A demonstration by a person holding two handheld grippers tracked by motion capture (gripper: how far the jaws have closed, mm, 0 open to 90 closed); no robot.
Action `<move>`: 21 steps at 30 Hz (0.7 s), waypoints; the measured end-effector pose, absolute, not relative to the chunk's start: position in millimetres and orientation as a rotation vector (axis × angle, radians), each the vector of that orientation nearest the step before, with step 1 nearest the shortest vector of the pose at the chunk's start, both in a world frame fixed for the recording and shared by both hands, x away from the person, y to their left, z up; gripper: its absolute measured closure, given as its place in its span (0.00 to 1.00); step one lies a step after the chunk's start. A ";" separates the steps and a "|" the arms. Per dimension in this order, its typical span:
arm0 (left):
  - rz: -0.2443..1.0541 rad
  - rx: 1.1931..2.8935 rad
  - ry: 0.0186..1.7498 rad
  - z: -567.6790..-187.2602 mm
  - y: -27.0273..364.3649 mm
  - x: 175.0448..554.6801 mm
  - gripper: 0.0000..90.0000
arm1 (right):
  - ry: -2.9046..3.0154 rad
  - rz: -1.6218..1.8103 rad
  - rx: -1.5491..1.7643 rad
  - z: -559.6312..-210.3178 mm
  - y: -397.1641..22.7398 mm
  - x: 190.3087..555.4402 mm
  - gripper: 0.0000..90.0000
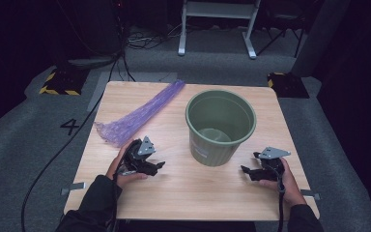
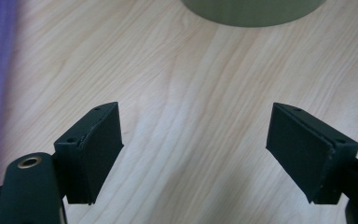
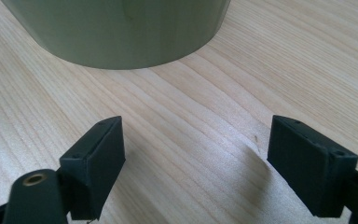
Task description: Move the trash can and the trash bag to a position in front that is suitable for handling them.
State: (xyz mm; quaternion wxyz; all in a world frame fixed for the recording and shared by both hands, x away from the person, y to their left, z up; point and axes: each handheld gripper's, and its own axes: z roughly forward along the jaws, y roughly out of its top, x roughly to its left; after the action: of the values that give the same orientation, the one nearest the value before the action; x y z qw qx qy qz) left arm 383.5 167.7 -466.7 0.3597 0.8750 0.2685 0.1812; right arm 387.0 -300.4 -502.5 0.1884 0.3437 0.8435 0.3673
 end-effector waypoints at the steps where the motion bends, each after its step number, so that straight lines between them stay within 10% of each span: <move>1: 0.473 2.245 0.701 -465.7 173.2 384.1 0.20 | 2.373 1.035 0.968 -502.6 -300.5 387.1 0.21; 21: 0.614 2.142 0.914 -454.1 239.5 396.9 0.20 | 2.383 1.052 1.008 -503.2 -301.8 388.8 0.22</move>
State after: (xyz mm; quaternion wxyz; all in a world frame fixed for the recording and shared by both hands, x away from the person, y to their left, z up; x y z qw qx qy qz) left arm 396.9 239.5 -454.1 0.3583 0.8304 0.3541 0.2381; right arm 388.8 -301.8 -503.2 0.1733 0.3553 0.8403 0.3709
